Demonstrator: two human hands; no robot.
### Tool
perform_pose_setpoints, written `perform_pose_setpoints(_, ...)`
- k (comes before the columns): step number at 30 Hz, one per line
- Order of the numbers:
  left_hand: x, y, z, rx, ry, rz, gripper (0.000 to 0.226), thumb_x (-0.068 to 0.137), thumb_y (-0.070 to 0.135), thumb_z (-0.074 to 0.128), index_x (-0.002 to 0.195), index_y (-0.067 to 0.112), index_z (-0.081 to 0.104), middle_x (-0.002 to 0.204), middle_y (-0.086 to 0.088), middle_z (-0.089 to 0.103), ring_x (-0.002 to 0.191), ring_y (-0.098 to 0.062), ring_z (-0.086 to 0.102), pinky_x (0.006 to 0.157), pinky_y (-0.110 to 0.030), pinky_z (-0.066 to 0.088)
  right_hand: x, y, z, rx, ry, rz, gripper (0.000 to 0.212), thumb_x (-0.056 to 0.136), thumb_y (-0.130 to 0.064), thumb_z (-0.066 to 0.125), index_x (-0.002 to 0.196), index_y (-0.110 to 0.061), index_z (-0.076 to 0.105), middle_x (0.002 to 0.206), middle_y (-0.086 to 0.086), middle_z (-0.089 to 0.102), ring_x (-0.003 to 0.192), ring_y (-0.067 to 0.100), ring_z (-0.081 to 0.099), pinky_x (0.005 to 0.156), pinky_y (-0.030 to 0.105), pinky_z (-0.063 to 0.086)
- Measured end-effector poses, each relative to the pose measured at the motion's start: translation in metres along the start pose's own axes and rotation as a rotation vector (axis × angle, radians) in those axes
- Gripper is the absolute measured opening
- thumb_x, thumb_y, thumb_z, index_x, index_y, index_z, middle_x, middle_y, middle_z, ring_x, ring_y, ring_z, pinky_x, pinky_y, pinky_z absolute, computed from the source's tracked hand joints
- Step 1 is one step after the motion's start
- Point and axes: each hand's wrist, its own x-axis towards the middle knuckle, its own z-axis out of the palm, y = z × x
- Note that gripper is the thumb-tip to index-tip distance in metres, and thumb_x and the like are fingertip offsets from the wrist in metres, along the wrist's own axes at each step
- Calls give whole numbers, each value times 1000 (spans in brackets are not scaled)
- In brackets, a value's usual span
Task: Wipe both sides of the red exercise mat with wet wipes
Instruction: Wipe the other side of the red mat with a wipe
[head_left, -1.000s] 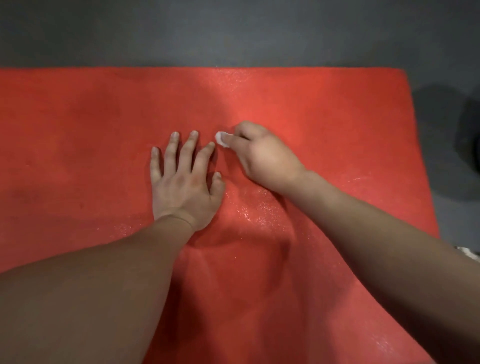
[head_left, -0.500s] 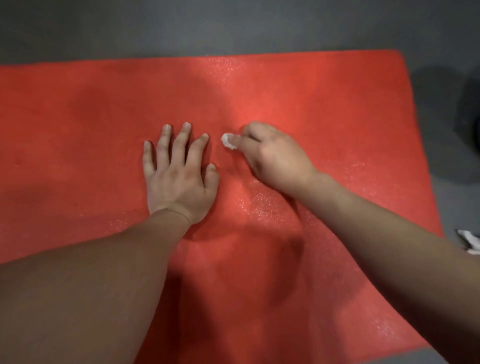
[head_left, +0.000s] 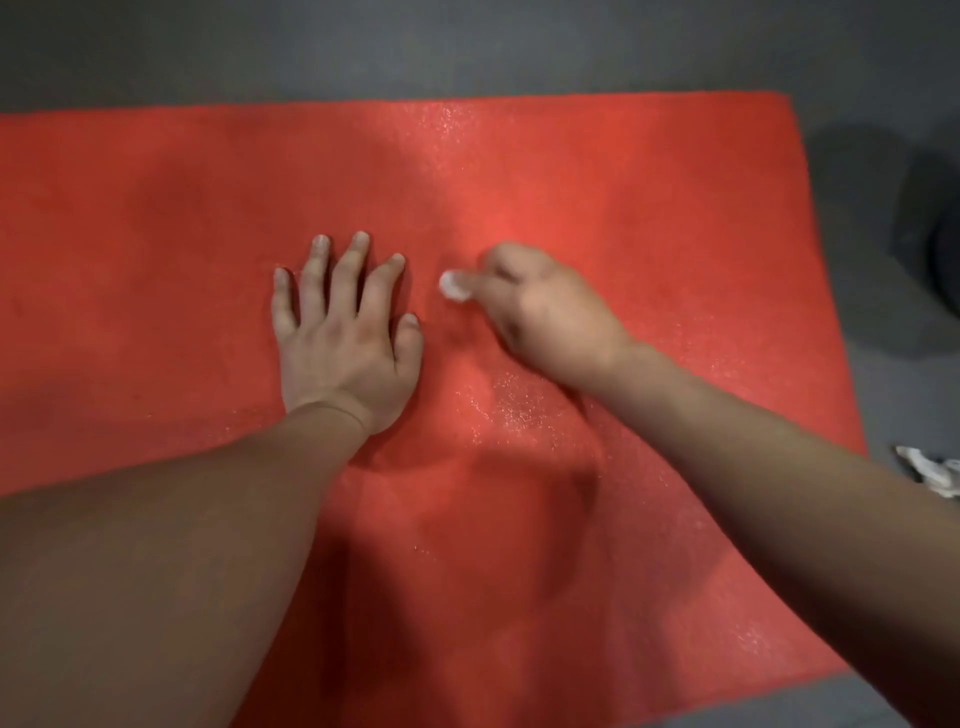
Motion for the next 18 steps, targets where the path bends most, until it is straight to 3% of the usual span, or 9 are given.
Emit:
perform_pose_setpoints(5, 1, 1, -2, -31, 25, 1, 55, 94, 45, 44, 148, 31, 43, 163, 1, 31, 154, -28, 15, 123, -58, 8, 12, 47, -15, -79, 210, 485, 30, 99, -24, 45, 106, -10, 71, 89, 19, 55, 75, 39, 56, 66, 44, 42)
perform_pose_setpoints(12, -1, -1, -8, -53, 40, 10, 55, 92, 44, 46, 145, 31, 47, 161, 0, 36, 153, -29, 21, 122, -59, 11, -34, -48, 3, 67, 59, 171, 24, 101, -25, 51, 112, -13, 68, 85, 11, 55, 71, 31, 55, 63, 41, 47)
perform_pose_setpoints(15, -1, -3, -16, -90, -52, 12, 59, 93, 44, 44, 150, 29, 41, 165, 0, 29, 155, -26, 13, 124, -58, 5, -54, -57, 3, 79, -21, 34, 27, 102, -26, 49, 117, -13, 68, 85, 10, 53, 72, 31, 53, 64, 39, 46)
perform_pose_setpoints(18, -4, -11, -31, -120, -95, -7, 64, 93, 38, 46, 153, 23, 34, 166, -3, 25, 155, -24, 12, 124, -57, -1, -43, -37, -8, 24, -9, 117, 32, 99, -24, 45, 120, -15, 68, 94, 14, 56, 80, 35, 59, 72, 41, 50)
